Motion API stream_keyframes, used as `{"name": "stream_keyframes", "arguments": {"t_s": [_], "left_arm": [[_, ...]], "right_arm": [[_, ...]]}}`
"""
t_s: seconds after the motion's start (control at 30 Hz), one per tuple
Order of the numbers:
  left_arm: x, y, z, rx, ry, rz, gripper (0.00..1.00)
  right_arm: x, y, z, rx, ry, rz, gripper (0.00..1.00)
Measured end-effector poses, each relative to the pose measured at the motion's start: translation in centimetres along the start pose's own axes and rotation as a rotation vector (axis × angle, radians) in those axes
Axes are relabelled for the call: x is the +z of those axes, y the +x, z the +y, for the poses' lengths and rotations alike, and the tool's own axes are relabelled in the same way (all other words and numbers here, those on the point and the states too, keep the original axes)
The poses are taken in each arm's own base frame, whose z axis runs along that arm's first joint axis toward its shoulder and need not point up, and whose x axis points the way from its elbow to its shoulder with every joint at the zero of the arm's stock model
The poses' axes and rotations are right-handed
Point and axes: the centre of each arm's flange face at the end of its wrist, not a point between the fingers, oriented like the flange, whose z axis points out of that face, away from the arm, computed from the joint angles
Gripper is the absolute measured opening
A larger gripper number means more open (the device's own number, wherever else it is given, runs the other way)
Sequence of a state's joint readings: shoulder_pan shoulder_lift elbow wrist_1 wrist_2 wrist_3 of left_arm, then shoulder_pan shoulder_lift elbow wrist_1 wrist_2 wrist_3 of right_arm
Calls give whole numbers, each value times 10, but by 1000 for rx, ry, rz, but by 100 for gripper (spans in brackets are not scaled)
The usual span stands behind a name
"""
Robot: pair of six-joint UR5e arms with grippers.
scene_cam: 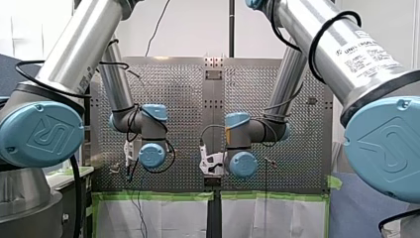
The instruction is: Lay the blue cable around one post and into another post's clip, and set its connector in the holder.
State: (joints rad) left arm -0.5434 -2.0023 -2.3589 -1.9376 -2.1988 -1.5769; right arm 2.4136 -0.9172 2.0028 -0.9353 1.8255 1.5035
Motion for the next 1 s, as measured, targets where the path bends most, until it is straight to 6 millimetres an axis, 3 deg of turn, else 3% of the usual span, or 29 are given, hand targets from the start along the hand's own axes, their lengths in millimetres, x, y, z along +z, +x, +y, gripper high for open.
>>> {"name": "stream_keyframes", "arguments": {"t_s": [0.33, 0.53, 0.77, 1.0], "left_arm": [[5, -3, 0, -7, 0, -5, 0], [22, -23, 0, -35, 11, -24, 0], [28, -46, 4, -61, 3, -33, 0], [41, -76, 6, -120, -16, -60, 0]], "right_arm": [[4, 7, 1, 11, -6, 14, 0], [14, 38, -2, 53, -4, 56, 0], [18, 69, 0, 111, 29, 82, 0], [28, 116, 4, 162, 37, 130, 0]]}}
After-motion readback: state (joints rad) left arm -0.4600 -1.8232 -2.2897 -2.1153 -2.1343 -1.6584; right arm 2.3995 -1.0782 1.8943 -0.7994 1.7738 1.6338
